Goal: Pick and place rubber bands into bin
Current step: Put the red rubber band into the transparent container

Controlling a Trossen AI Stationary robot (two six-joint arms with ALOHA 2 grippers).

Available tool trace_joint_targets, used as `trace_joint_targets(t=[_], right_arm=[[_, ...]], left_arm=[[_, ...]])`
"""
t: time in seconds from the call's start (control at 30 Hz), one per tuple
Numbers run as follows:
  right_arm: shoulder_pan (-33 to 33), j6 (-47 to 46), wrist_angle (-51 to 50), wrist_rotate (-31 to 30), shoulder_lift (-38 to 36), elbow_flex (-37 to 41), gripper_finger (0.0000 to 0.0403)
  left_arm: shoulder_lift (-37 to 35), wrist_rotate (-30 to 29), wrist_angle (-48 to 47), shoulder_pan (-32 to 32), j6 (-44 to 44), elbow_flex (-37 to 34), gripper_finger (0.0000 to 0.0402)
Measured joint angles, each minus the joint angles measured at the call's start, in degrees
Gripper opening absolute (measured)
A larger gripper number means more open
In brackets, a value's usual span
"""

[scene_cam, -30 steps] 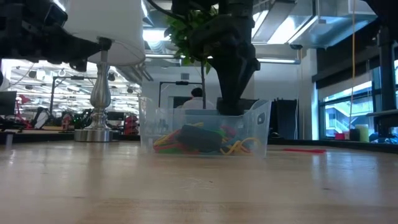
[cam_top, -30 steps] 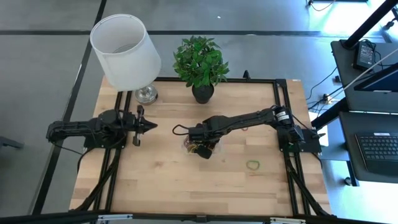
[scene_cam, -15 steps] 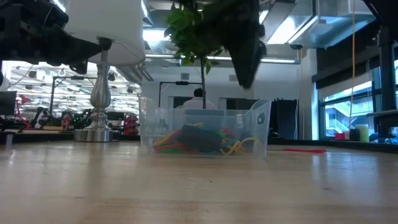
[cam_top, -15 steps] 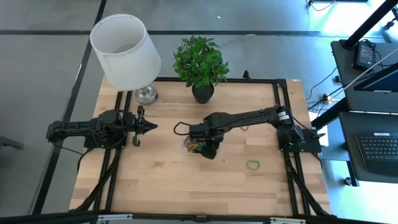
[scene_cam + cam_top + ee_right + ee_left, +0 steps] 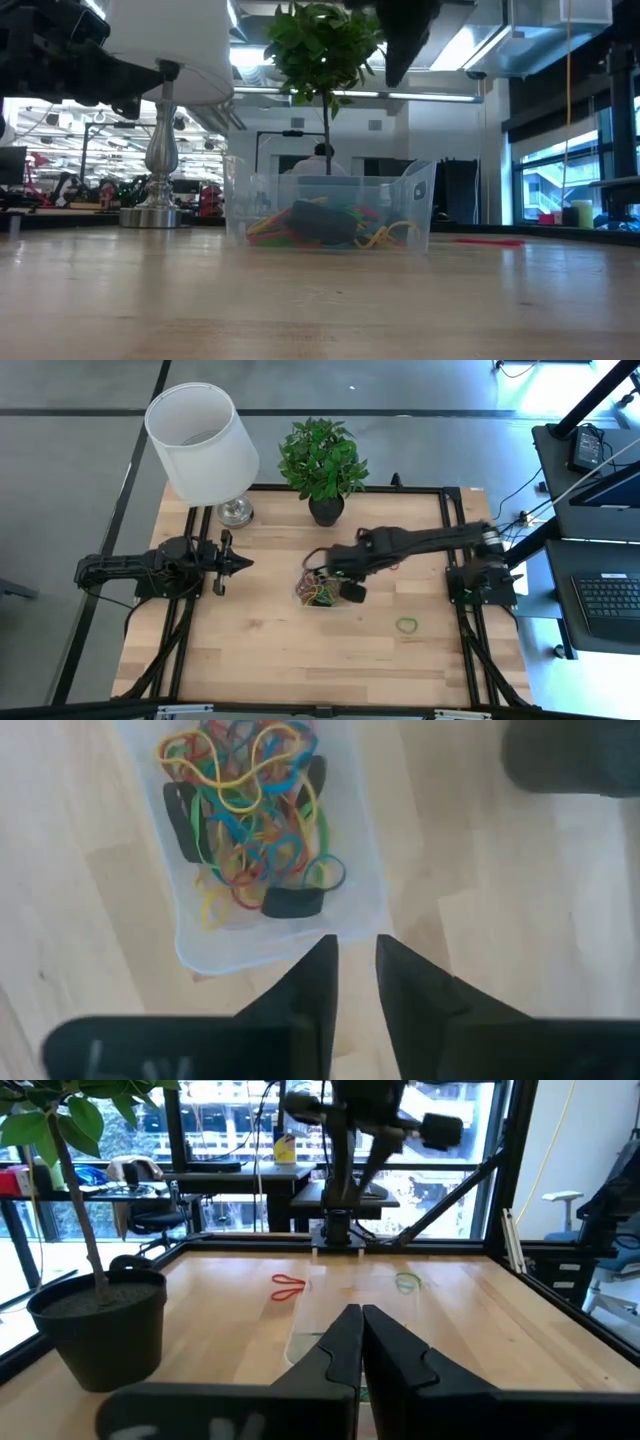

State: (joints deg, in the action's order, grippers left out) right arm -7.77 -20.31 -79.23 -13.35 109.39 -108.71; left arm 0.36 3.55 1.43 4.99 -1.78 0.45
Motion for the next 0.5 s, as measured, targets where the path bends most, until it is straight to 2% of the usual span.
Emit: trace_joint_targets(t=[0.2,0.5], right_arm=[[0.3,-0.2,12.4,-0.8,-15.2,18.3,0.0060],[3.4,-5.0,26.9,-1.8,-36.0,45.4,0.0059]], left_arm=[[0.0,0.0,0.0,0.0,0.0,0.0,0.0005],[0.0,0.0,0.0,0.0,0.0,0.0,0.0004]])
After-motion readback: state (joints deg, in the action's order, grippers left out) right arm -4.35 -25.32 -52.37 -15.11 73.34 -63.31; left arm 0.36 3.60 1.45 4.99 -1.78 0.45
